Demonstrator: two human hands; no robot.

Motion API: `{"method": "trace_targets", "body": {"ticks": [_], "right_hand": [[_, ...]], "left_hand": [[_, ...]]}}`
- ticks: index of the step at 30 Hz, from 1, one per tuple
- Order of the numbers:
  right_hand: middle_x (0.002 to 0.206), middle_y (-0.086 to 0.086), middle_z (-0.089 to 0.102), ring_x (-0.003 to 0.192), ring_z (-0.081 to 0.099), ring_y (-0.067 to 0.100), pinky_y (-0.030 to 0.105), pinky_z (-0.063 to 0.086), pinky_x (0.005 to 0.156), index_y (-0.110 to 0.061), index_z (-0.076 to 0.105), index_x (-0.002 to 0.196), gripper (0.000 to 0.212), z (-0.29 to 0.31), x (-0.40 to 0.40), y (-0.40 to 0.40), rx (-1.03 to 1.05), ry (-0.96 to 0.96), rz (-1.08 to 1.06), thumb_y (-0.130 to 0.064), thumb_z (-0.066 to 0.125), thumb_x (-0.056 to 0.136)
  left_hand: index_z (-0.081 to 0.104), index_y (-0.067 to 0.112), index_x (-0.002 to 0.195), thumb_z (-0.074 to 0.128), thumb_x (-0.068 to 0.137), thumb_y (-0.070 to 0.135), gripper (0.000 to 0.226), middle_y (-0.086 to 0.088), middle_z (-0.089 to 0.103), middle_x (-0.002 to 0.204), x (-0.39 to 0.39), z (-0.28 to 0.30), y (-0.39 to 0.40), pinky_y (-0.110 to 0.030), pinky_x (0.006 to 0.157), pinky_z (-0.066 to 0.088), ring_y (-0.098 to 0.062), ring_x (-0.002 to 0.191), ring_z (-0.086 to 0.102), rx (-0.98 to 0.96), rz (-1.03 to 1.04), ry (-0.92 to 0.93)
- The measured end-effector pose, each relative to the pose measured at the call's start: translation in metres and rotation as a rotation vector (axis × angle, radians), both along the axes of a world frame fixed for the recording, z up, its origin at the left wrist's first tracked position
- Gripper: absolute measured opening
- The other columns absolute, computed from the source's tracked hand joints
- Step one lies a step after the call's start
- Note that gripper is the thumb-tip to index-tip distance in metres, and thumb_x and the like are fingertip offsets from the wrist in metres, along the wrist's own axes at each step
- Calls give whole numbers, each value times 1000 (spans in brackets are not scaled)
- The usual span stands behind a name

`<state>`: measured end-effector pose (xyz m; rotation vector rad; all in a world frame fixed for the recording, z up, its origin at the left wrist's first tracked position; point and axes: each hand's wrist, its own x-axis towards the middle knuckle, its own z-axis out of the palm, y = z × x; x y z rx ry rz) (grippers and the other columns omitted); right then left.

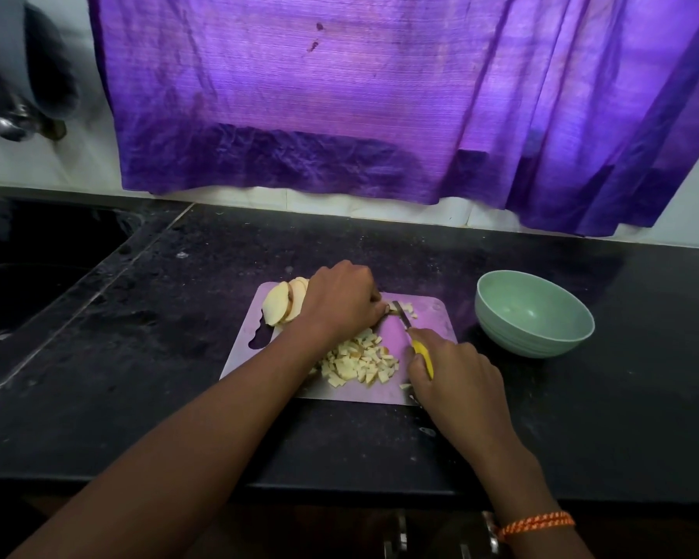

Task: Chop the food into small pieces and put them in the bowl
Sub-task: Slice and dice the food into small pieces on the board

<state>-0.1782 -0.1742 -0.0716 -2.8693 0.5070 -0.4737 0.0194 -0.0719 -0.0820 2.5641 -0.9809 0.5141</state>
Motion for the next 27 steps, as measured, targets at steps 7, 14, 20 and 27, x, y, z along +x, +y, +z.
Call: {"method": "trace_targets", "body": {"ticks": [7,14,20,27], "right_hand": [[98,4,69,78,51,23,36,37,66,-43,44,150,47,-5,-14,-3,45,-45,-1,-43,43,103],[97,8,67,78,45,22,36,36,67,-39,48,149,49,0,6,-1,97,-104,0,-35,48,100],[104,10,68,90,61,30,35,34,67,-41,45,150,47,1,17,3,44,-47,14,-39,45,103],[111,6,68,98,64,28,37,33,68,-38,41,152,45,4,22,2,-52,31,49,-42,38,106]], "left_hand": [[84,28,88,73,92,54,29,12,72,82,1,0,0,-36,65,60,-8,77,62,-4,-4,25],[86,29,104,74,92,58,33,12,77,94,1,7,5,-31,66,55,-10,85,65,7,-61,8],[85,29,102,75,92,57,31,10,78,93,2,10,9,-32,67,54,-14,85,68,23,-61,19],[86,29,96,75,91,57,30,10,75,89,-1,10,7,-29,63,50,-13,82,68,25,-57,48]]}}
